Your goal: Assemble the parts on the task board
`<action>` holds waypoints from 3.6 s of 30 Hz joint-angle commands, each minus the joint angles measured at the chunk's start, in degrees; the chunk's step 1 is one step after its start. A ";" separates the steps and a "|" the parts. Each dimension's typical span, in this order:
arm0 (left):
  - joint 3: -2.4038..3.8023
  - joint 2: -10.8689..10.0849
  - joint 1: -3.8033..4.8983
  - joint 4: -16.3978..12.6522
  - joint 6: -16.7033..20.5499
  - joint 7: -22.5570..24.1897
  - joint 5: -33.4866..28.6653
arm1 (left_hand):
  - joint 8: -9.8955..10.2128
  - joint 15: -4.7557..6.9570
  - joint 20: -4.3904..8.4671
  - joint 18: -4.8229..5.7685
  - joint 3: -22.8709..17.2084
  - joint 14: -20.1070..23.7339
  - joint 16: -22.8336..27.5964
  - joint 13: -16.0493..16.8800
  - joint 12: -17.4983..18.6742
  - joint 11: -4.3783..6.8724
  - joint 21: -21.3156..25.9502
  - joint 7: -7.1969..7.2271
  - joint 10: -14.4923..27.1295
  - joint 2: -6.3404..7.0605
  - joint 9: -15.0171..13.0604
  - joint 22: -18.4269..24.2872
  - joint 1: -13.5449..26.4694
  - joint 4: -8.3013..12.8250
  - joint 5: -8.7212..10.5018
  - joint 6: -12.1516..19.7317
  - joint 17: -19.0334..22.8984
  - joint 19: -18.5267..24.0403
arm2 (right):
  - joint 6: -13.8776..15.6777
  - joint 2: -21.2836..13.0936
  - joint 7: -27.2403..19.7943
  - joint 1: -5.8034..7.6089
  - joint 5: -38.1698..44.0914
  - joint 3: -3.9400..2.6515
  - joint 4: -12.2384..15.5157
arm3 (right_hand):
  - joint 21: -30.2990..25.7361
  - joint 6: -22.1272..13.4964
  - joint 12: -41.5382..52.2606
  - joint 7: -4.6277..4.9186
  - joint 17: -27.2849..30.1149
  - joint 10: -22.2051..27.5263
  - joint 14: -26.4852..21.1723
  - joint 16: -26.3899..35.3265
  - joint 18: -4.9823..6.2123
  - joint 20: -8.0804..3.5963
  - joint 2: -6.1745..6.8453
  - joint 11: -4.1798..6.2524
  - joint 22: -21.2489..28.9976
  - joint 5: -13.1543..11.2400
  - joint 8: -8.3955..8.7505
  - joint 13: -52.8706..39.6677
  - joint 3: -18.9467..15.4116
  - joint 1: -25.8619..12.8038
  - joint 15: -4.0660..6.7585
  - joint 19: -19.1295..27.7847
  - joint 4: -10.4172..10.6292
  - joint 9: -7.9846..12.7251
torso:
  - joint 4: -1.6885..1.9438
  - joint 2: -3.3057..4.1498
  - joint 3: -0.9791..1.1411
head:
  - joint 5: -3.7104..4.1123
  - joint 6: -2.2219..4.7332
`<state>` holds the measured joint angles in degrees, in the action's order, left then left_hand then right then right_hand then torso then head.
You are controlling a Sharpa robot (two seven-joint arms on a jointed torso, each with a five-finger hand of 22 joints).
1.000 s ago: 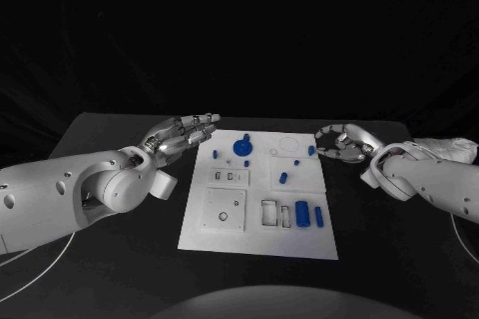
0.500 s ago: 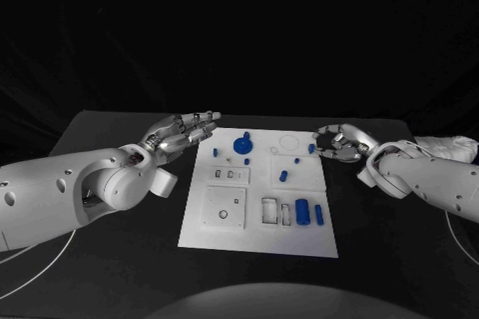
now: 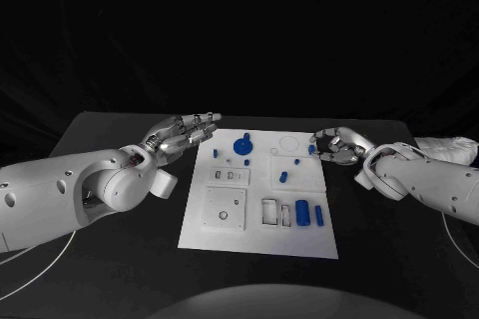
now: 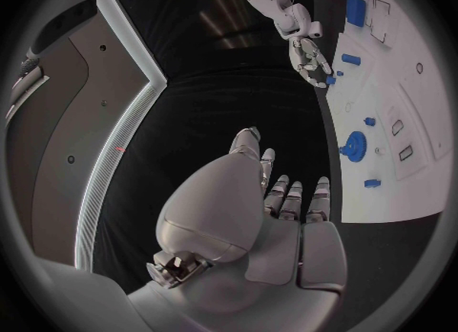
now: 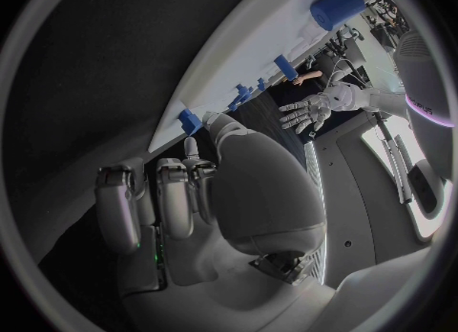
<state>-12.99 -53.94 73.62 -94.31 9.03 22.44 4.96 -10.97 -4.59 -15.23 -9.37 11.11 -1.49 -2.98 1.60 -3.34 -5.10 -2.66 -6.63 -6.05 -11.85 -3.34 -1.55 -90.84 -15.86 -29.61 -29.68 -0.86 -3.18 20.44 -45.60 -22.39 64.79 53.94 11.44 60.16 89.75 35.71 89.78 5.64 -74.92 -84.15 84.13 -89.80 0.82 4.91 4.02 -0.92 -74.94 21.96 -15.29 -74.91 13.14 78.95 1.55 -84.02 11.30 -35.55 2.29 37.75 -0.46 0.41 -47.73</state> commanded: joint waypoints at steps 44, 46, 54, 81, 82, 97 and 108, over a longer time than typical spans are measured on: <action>0.04 0.05 0.02 -0.22 -1.61 -0.25 0.33 | -0.32 -0.48 -0.39 -0.92 -0.35 0.04 -0.35 0.04 -0.26 -0.40 -0.32 -0.47 -0.15 0.04 -0.09 0.26 -0.45 -0.08 -0.39 -0.07 -0.06 0.04 | 1.33 1.23 1.37 -0.70 0.13 -0.02 -0.96 | -0.35 4.16 0.22 -0.04 -15.08 -5.85 5.87 -0.20 -0.61 0.27 -2.33 -0.34 -14.78 1.76 -5.63 -15.09 1.30 2.39 -0.29 -5.30 -0.84 -0.91 | 0.01 -0.02 0.01 | -0.16 -0.77; 0.04 -0.01 0.02 -0.28 -1.59 -0.17 0.33 | -0.32 -0.49 -0.39 -0.92 -0.35 0.04 -0.35 0.04 -0.26 -0.40 -0.32 -0.47 -0.15 0.04 -0.09 0.26 -0.45 -0.08 -0.39 -0.07 -0.06 0.04 | 2.28 1.29 0.60 -0.70 -0.38 -0.03 -1.00 | -0.39 4.70 0.22 -0.24 -15.08 -5.85 5.87 -0.20 -0.59 0.24 -2.71 -0.22 -14.76 1.86 -6.32 -15.09 1.45 2.66 -0.23 -5.26 -1.01 -1.10 | -0.01 0.00 0.00 | -0.30 -0.73; 0.04 -0.22 0.02 -0.38 -1.60 -0.01 0.33 | -0.37 -0.58 -0.43 -0.92 -0.47 0.02 -0.39 0.03 -0.36 -0.46 -0.35 -0.51 -0.12 -0.03 -0.09 0.25 -0.58 -0.11 -0.41 -0.09 -0.06 0.00 | 4.93 0.85 -0.82 -0.47 -3.33 -0.05 -0.22 | -0.34 5.85 0.22 -0.12 -15.08 -5.85 5.87 -0.20 -0.61 0.12 -2.80 -0.15 -14.78 2.79 -7.56 -15.09 1.42 2.88 -0.09 -5.31 -1.27 -1.24 | 0.02 -0.05 -0.04 | -0.60 -0.80; 0.04 0.72 0.03 0.12 -1.53 -0.27 0.33 | -0.40 -0.59 -0.44 -0.92 -0.57 0.01 -0.41 0.03 -0.42 -0.45 -0.37 -0.50 -0.10 -0.08 -0.10 0.24 -0.70 -0.09 -0.45 -0.13 -0.07 -0.03 | -4.23 5.69 8.65 7.65 1.56 -0.09 16.95 | -1.09 5.80 0.22 1.02 -15.08 -5.85 5.87 -0.20 -0.35 0.49 -1.88 -0.99 -14.44 4.81 -6.74 -15.09 1.66 2.84 -0.65 -4.48 -1.67 0.43 | 0.12 0.01 -0.04 | -0.40 -1.33; 0.04 0.74 0.03 0.12 -1.51 -0.28 0.33 | -0.40 -0.59 -0.44 -0.92 -0.57 0.01 -0.41 0.03 -0.42 -0.45 -0.37 -0.50 -0.10 -0.08 -0.10 0.24 -0.70 -0.09 -0.45 -0.13 -0.07 -0.03 | -4.36 6.28 9.27 7.61 2.06 -0.09 16.75 | -1.16 5.77 0.22 1.07 -15.08 -5.85 5.87 -0.20 -0.33 0.52 -1.86 -1.04 -14.41 4.70 -6.65 -15.09 1.68 2.83 -0.70 -4.40 -1.70 0.54 | 0.07 0.02 -0.03 | -0.42 -1.35; 0.04 1.13 0.03 0.09 -1.57 -0.06 0.33 | -0.46 -0.59 -0.44 -0.94 -0.73 0.00 -0.45 0.04 -0.52 -0.43 -0.37 -0.47 -0.10 -0.15 -0.11 0.24 -0.92 -0.02 -0.51 -0.22 -0.07 -0.05 | -6.11 11.36 14.16 5.14 7.45 -0.09 14.73 | -1.89 5.68 0.22 1.47 -15.08 -5.85 5.87 -0.20 -0.08 0.82 -1.29 -1.44 -14.07 4.50 -5.97 -15.09 1.54 2.25 -1.05 -3.58 -1.79 1.34 | -0.01 0.00 0.01 | -0.71 -1.84; 0.04 1.14 0.03 0.10 -1.68 -0.18 0.33 | -0.44 -0.59 -0.45 -0.94 -0.80 0.01 -0.43 0.03 -0.53 -0.42 -0.38 -0.46 -0.04 -0.18 -0.09 0.24 -1.01 -0.01 -0.52 -0.14 -0.06 -0.06 | -5.68 12.44 14.46 3.72 7.93 -0.10 13.67 | -2.34 5.85 0.22 1.60 -15.08 -5.85 5.87 -0.20 0.08 0.94 -1.26 -1.57 -13.86 4.60 -5.80 -15.09 1.69 2.26 -1.17 -3.09 -1.99 1.62 | -0.01 0.00 -0.01 | -0.85 -2.01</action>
<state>-13.00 -52.93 73.62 -94.11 8.39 21.87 5.07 -11.21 -4.93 -15.22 -9.36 10.79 -1.56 -3.19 1.60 -3.55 -5.10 -2.66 -6.83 -6.05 -11.84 -3.36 -1.54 -91.28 -15.87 -29.82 -29.88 -0.86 -3.18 15.48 -33.28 -8.54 68.63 60.51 11.36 73.85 87.70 41.48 89.78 6.84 -74.95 -84.03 84.04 -89.80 0.82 5.34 2.22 -2.06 -74.93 26.63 -21.37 -74.90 14.80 81.21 0.80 -84.02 9.64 -34.01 2.26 37.74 -0.45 -0.39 -49.71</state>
